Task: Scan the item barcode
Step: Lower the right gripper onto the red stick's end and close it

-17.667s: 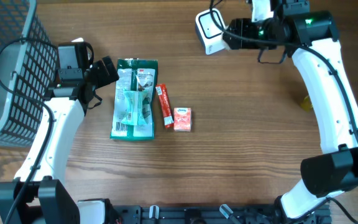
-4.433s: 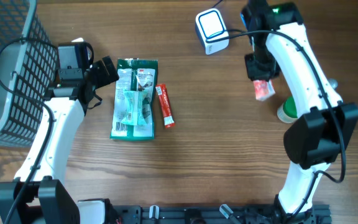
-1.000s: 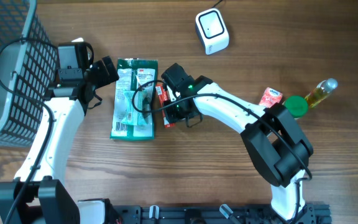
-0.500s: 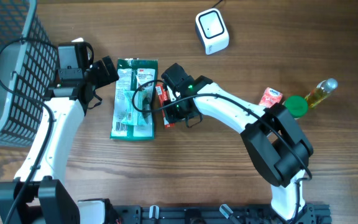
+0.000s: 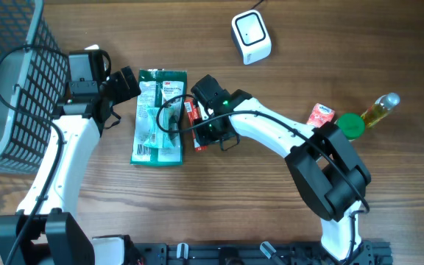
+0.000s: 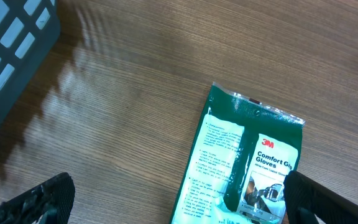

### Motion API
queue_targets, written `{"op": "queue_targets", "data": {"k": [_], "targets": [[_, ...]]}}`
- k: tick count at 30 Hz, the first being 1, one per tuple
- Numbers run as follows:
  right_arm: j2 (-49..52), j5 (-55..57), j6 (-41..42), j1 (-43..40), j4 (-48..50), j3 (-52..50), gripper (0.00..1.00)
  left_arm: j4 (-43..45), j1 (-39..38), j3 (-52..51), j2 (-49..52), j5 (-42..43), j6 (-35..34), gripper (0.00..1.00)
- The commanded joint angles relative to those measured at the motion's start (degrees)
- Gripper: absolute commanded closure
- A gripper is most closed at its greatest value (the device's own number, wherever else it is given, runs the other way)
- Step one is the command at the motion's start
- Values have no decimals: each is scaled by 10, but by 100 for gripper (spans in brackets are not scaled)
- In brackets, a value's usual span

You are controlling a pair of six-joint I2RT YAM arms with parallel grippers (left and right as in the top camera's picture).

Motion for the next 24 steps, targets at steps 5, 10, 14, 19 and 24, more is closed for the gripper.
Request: {"op": "queue_targets", "data": {"k": [5, 10, 14, 19, 24], "targets": [[7, -8, 6, 4, 1, -6, 63, 1, 2, 4, -2, -5, 5, 0], [7, -8, 6, 4, 1, -6, 63, 2, 2, 4, -2, -5, 5, 0], [7, -8, 14, 4, 1, -6, 63, 1, 2, 4, -2, -5, 5, 0], [7, -8, 21, 4, 1, -6, 63, 1, 2, 4, -2, -5, 5, 0], [7, -7, 21, 4, 1, -6, 63, 2, 2, 4, -2, -5, 5, 0]]}}
